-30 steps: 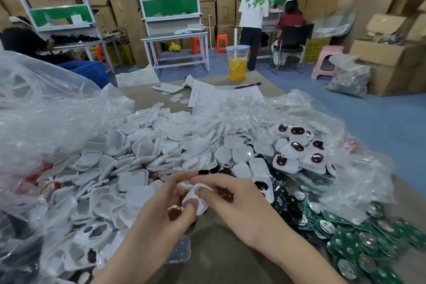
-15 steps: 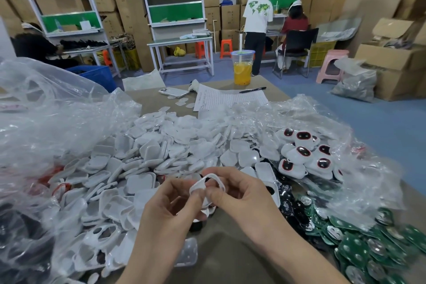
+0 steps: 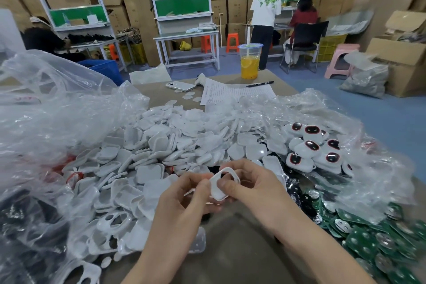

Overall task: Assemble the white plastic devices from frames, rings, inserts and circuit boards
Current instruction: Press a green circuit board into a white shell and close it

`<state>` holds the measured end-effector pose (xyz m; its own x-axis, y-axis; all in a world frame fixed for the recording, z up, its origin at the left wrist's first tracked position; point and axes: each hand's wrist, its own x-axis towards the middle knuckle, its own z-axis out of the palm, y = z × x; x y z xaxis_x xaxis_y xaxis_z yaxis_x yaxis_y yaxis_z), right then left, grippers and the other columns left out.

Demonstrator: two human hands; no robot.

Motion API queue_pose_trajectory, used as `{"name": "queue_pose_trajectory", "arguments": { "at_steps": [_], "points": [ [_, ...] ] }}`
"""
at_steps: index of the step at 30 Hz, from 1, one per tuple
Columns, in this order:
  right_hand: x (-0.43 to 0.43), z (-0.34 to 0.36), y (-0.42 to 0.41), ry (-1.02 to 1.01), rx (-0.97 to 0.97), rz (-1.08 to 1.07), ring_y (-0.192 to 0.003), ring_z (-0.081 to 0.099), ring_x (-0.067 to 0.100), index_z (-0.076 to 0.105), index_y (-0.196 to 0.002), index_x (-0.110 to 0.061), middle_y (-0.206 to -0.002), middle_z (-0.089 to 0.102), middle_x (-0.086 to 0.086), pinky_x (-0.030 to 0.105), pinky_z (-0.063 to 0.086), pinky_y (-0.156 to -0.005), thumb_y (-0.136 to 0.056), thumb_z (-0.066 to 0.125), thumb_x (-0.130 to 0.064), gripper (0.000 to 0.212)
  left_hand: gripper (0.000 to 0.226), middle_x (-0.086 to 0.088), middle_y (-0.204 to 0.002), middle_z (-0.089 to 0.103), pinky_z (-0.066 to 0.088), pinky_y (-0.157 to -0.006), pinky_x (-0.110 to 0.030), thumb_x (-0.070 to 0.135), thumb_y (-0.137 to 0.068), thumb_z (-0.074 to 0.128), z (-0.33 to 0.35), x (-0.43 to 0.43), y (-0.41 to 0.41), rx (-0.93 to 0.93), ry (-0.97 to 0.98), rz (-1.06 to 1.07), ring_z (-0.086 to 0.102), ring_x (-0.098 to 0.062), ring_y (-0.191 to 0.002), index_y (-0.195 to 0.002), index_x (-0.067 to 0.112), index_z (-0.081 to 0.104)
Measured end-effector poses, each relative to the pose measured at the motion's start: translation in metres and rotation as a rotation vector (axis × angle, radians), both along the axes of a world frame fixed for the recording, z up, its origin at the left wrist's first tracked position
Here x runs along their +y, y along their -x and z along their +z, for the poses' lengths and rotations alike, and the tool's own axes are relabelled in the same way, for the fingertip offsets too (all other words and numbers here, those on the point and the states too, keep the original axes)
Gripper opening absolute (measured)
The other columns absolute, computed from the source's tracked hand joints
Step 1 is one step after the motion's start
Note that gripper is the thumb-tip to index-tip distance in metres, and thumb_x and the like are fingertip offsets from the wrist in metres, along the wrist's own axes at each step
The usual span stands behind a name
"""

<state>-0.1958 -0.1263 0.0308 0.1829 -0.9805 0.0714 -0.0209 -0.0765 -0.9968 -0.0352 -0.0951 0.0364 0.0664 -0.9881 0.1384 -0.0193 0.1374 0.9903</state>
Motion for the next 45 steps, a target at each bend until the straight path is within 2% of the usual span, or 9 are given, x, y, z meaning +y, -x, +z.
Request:
{"name": "queue_pose_trajectory", "arguments": {
  "at_steps": [5,10,16,22,28,32,36,39,45],
  "points": [
    [0.001,0.002,0.009,0.009,0.182,0.06,-0.068,0.064,0.006,0.069,-0.1,-0.035,-0.091,0.074,-0.001,0.023,0.054,-0.07,-0.089,0.074,-0.021,0.018,0.035,0.001,-0.079,0.077,0.058,-0.067,-0.02,0.014,-0.101,0.052,0.0,0.003,-0.008,-0.182,0.028,-0.029,0.075,-0.017,-0.075,-0.096,0.04,0.076],
    [0.003,-0.002,0.016,0.066,0.58,0.178,-0.067,0.056,0.003,0.063,-0.103,-0.048,-0.09,0.069,-0.019,0.024,0.05,-0.069,-0.09,0.065,-0.034,0.02,0.03,0.019,-0.079,0.073,0.053,-0.062,-0.019,0.031,-0.096,0.046,-0.005,0.004,-0.019,-0.621,0.129,0.063,0.071,-0.006,-0.068,-0.11,0.055,0.059],
    [0.006,-0.002,0.015,0.131,0.79,0.19,-0.089,0.053,-0.006,0.062,-0.112,-0.047,-0.099,0.057,-0.022,0.013,0.044,-0.075,-0.094,0.059,-0.037,0.021,0.026,0.015,-0.072,0.069,0.052,-0.057,-0.035,0.034,-0.097,0.044,-0.001,0.0,-0.033,-0.751,0.17,0.226,0.059,-0.008,-0.054,-0.111,0.043,0.063],
    [0.011,0.001,0.016,0.131,0.864,0.237,-0.092,0.051,-0.003,0.058,-0.122,-0.05,-0.1,0.045,-0.02,0.018,0.043,-0.082,-0.095,0.057,-0.047,0.027,0.03,0.016,-0.083,0.063,0.05,-0.065,-0.029,0.038,-0.094,0.042,0.002,0.002,-0.04,-0.84,0.148,0.2,0.054,-0.008,-0.054,-0.111,0.042,0.066],
    [0.011,0.004,0.019,0.104,0.711,0.238,-0.076,0.057,0.008,0.059,-0.101,-0.048,-0.091,0.063,-0.024,0.027,0.049,-0.071,-0.091,0.061,-0.041,0.013,0.025,0.032,-0.099,0.057,0.041,-0.077,-0.008,0.036,-0.096,0.046,-0.006,0.004,-0.036,-0.853,0.184,0.093,0.057,0.003,-0.096,-0.111,0.046,0.064],
    [0.009,0.006,0.016,0.104,0.567,0.17,-0.079,0.061,0.012,0.06,-0.1,-0.05,-0.09,0.069,-0.014,0.028,0.049,-0.073,-0.091,0.062,-0.037,0.016,0.024,0.036,-0.11,0.056,0.043,-0.088,-0.014,0.047,-0.099,0.043,-0.01,0.006,-0.03,-0.901,0.268,-0.014,0.054,0.004,-0.11,-0.115,0.046,0.061],
    [0.007,0.012,0.013,0.109,0.344,0.084,-0.078,0.064,0.004,0.064,-0.098,-0.046,-0.091,0.073,-0.016,0.022,0.051,-0.075,-0.09,0.069,-0.025,0.023,0.026,0.027,-0.106,0.066,0.045,-0.084,-0.015,0.058,-0.093,0.047,-0.013,0.007,-0.024,-0.704,0.249,-0.091,0.062,-0.001,-0.101,-0.117,0.053,0.057],
    [0.01,0.015,0.009,0.06,0.214,0.072,-0.074,0.065,0.009,0.068,-0.099,-0.037,-0.092,0.074,-0.008,0.03,0.054,-0.078,-0.089,0.073,-0.022,0.019,0.025,0.014,-0.099,0.072,0.055,-0.078,-0.032,0.05,-0.093,0.056,-0.014,0.007,-0.018,-0.471,0.18,-0.132,0.068,-0.013,-0.086,-0.116,0.046,0.061],
    [0.013,0.02,0.008,-0.041,0.056,0.12,-0.065,0.066,0.01,0.071,-0.106,-0.027,-0.093,0.077,0.0,0.015,0.053,-0.07,-0.09,0.072,-0.019,0.018,0.023,0.005,-0.091,0.073,0.058,-0.063,-0.047,0.048,-0.088,0.06,-0.013,0.005,-0.012,-0.231,0.067,-0.143,0.066,-0.027,-0.08,-0.11,0.041,0.066]
  ]
}}
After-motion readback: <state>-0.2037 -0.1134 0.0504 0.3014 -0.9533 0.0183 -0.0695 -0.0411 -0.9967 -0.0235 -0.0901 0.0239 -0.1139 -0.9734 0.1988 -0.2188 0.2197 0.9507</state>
